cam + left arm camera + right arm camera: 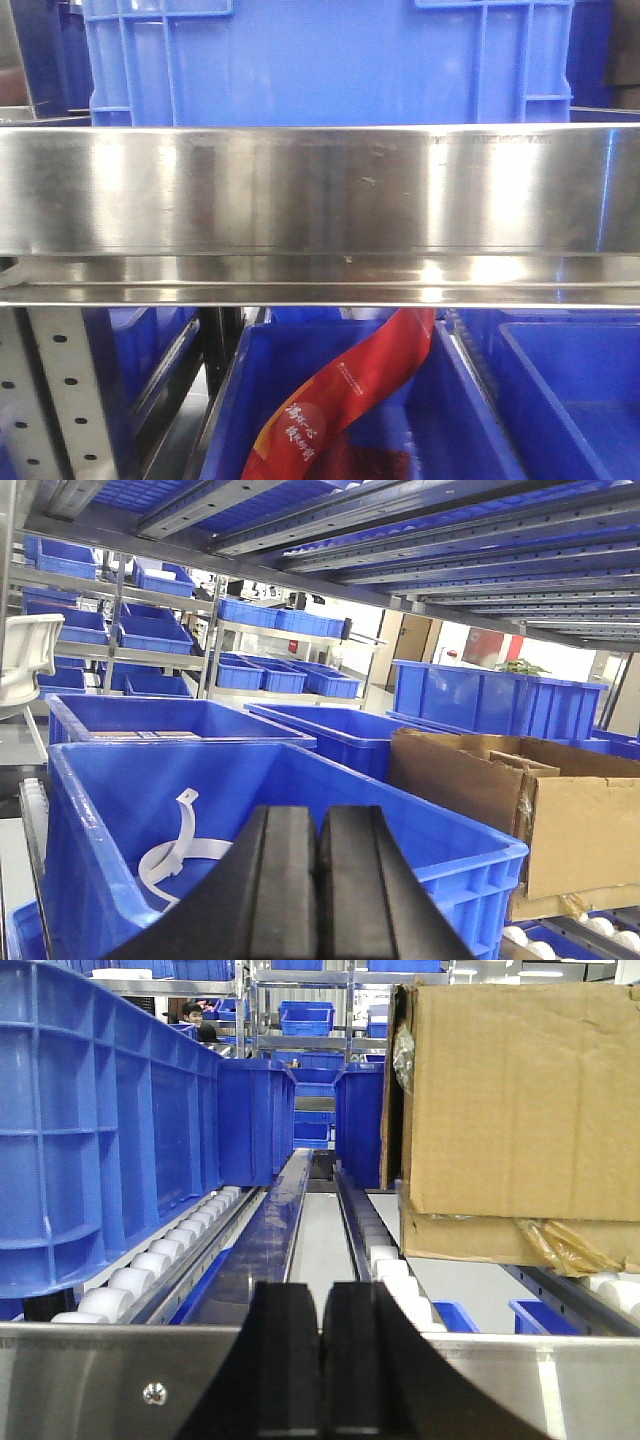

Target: Grab PVC pipe and place in blue bin

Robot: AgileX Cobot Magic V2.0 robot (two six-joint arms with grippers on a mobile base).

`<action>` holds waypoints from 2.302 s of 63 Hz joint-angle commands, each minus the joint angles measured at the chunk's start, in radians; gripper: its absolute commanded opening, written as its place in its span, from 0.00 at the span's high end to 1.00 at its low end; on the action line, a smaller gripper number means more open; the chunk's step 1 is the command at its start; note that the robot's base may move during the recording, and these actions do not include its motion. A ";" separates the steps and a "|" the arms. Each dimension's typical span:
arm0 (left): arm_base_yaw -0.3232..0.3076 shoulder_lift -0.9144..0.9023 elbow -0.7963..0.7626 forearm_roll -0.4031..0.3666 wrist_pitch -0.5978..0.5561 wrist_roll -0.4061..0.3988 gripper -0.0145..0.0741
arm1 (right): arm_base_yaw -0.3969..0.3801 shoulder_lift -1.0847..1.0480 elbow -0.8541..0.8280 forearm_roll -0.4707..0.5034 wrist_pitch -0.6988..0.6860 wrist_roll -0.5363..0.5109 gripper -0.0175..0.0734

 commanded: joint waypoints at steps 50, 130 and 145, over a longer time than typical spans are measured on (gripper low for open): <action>0.196 -0.225 0.345 0.054 -0.019 0.001 0.96 | -0.001 -0.004 0.002 -0.008 -0.014 -0.005 0.99; 0.521 -0.645 0.773 0.073 -0.035 0.001 0.96 | -0.001 -0.004 0.002 -0.008 -0.014 -0.005 0.99; 0.523 -0.645 0.773 0.073 -0.035 0.001 0.96 | -0.001 -0.004 0.002 -0.008 -0.014 -0.005 0.99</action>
